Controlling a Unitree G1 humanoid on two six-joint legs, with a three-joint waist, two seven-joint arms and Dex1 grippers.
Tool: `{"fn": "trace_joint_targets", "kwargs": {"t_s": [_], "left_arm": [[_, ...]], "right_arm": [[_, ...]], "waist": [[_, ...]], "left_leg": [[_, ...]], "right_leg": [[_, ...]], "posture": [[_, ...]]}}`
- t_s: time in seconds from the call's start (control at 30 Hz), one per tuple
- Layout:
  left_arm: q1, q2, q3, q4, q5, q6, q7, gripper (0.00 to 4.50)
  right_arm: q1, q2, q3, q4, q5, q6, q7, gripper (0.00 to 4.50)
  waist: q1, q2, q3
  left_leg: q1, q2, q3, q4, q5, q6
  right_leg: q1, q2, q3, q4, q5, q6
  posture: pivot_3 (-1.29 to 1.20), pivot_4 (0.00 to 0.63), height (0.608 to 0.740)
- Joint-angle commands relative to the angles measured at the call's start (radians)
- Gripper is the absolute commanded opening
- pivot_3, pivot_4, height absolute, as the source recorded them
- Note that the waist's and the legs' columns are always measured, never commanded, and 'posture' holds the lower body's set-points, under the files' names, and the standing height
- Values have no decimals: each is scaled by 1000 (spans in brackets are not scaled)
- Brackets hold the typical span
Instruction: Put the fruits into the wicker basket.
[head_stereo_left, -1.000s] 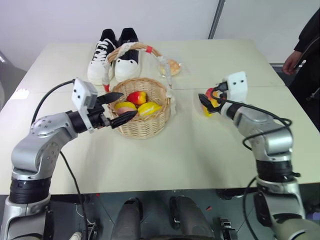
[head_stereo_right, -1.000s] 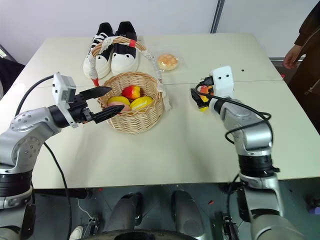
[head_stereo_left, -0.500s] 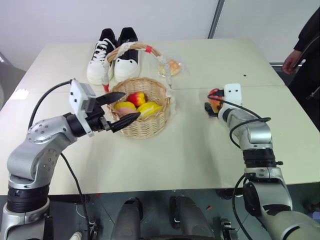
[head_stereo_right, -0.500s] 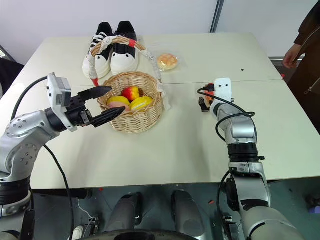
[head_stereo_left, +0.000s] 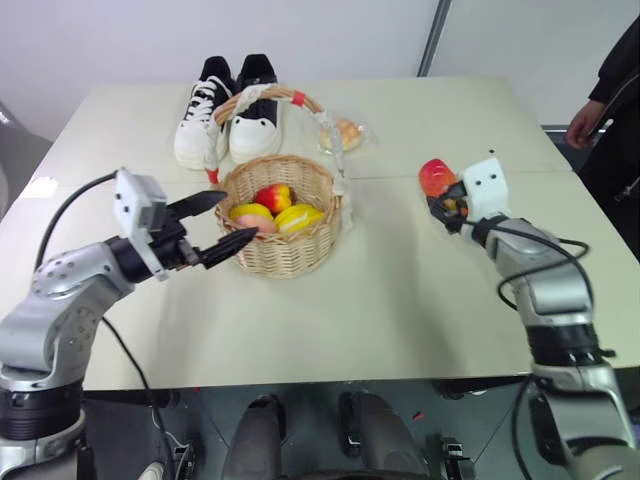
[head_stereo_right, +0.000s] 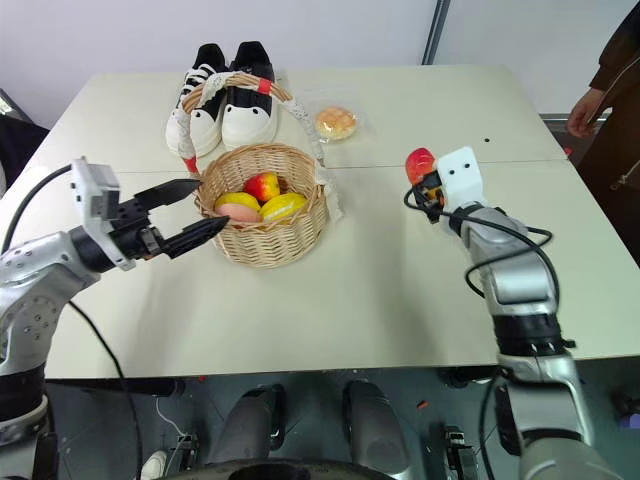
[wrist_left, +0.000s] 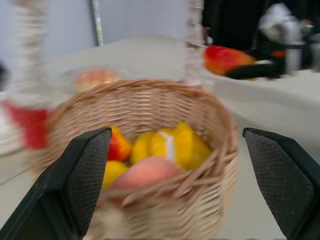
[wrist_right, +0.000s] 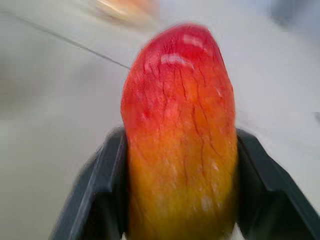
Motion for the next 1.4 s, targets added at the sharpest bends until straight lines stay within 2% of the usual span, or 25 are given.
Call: {"fn": "trace_joint_targets", "kwargs": {"t_s": [0.03, 0.1, 0.2, 0.37, 0.47, 0.57, 0.6, 0.63, 0.73, 0.77, 0.9, 0.97, 1.1, 1.3, 1.4], "left_arm": [[33, 11, 73, 16, -28, -45, -35, 4500], [47, 8, 86, 39, -27, -60, -45, 4500], [64, 11, 85, 54, -16, -77, -53, 4500], [86, 16, 105, 47, -25, -87, -44, 4500], [99, 5, 106, 17, -37, -85, -32, 4500], [109, -7, 100, -12, -49, -82, -18, 4500], [113, -13, 97, -25, -55, -81, -10, 4500], [117, -17, 95, -37, -59, -79, -4, 4500], [121, -28, 86, -60, -69, -74, 12, 4500], [120, -30, 83, -64, -71, -72, 15, 4500], [120, -29, 78, -67, -76, -73, 24, 4500], [113, -28, 76, -63, -81, -73, 24, 4500], [102, -26, 71, -51, -87, -76, 22, 4500], [58, -39, 27, -30, -80, -84, 20, 4500], [49, -43, 19, -33, -81, -83, 24, 4500]], "right_arm": [[15, -39, -33, -247, 218, 45, 191, 1990], [-46, -2, -4, -307, 300, 121, 186, 1990], [-179, 108, 101, -319, 300, 196, 104, 1990], [-366, 285, 283, -205, 173, 287, -54, 1990], [-460, 387, 318, -65, 98, 304, -146, 1990], [-499, 439, 319, 24, 49, 289, -183, 1990], [-505, 454, 312, 45, 44, 283, -186, 2477], [-507, 464, 307, 55, 41, 279, -186, 3017], [-489, 447, 323, 5, 18, 221, -151, 4269], [-469, 429, 321, -35, 23, 201, -123, 4399], [-373, 340, 262, -179, 92, 166, -8, 4399], [-289, 278, 173, -256, 187, 186, 64, 4399], [-230, 246, 101, -278, 244, 232, 52, 4399], [-303, 353, 109, -35, 96, 165, -145, 4399], [-362, 427, 100, 110, 68, 89, -175, 4399]], "waist": [[-3, 0, 0], [-3, 0, 0], [-9, 0, 0], [-9, 0, 0], [-6, 0, 0], [4, -1, 0], [6, -1, 0], [6, -1, 0], [4, -1, 0], [4, -1, 0], [4, -1, 0], [5, -1, 0], [-3, -1, 0], [-20, -1, 0], [-25, -1, 0]], "left_leg": [[1, 1, 0, 0, 0, 0], [1, 4, 1, 1, 0, 0], [3, 8, 3, 2, 0, 0], [4, 10, 3, 1, 0, 0], [1, 10, 4, 1, 0, 0], [-3, 10, 4, 1, 0, -1], [-3, 10, 4, 1, 0, -1], [-3, 9, 4, 1, 0, -1], [-3, 9, 5, 1, 0, -1], [-3, 9, 5, 1, 0, -1], [-3, 10, 4, 1, 0, -1], [-3, 10, 4, 1, 0, -1], [-2, 10, 5, 1, 0, -1], [1, 11, 6, 1, 0, -1], [0, 11, 7, 1, 0, -1]], "right_leg": [[0, 1, 0, 0, 0, 0], [0, 3, 0, 0, 0, -1], [1, 7, 1, 0, 1, -8], [1, 8, 0, 0, 4, -14], [-2, 7, 0, -1, 4, -14], [-6, 7, 0, -1, 6, -11], [-6, 7, 0, -1, 6, -11], [-6, 7, 0, -1, 6, -10], [-6, 6, 0, -1, 6, -10], [-6, 7, 0, -1, 6, -10], [-6, 7, 0, -1, 6, -10], [-6, 7, 0, -1, 6, -10], [-5, 7, 1, -1, 4, -12], [-5, 9, 3, 2, 4, -14], [-5, 9, 3, 1, 6, -12]], "posture": [[0, 150, 740], [0, 150, 740], [0, 150, 740], [0, 150, 740], [0, 150, 740], [0, 150, 740], [0, 150, 740], [0, 150, 740], [0, 150, 740], [0, 150, 740], [0, 150, 740], [0, 150, 740], [0, 150, 740], [0, 150, 740], [0, 150, 740]]}}
